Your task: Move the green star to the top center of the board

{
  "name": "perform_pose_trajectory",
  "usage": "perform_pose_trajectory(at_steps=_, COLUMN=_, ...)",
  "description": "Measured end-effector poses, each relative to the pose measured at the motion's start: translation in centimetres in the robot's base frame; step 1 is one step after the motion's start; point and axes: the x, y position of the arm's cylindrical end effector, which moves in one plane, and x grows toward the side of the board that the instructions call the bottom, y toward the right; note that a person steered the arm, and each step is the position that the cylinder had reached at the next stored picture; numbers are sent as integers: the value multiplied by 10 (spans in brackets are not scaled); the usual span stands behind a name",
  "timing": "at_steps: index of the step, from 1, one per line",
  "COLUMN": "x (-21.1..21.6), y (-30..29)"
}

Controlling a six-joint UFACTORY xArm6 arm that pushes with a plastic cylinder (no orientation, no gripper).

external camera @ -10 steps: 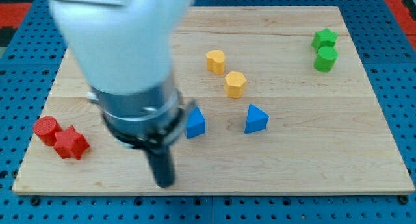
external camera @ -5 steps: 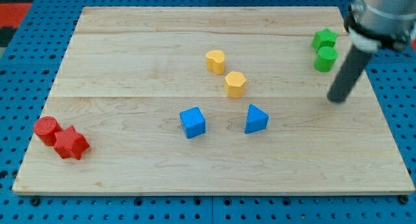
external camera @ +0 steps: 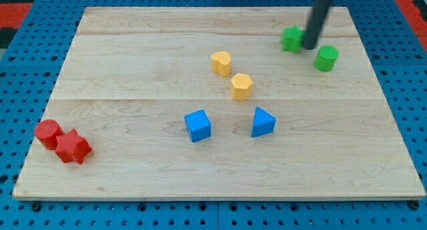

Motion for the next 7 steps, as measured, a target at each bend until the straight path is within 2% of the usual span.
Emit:
perform_pose_trajectory(at_steps=1, x=-30, y=-82)
perform_pose_trajectory(at_steps=2, x=-64, y=-111)
perform_pose_trajectory(at_steps=3, x=-50, y=-35)
perform_pose_trajectory(at_steps=4, x=-41, y=12)
perform_pose_trajectory(at_steps=5, x=-83, y=-2)
perform_pose_trajectory(at_steps=6, x=-94, y=-56)
perform_pose_trajectory(at_steps=7, x=-98, y=-7)
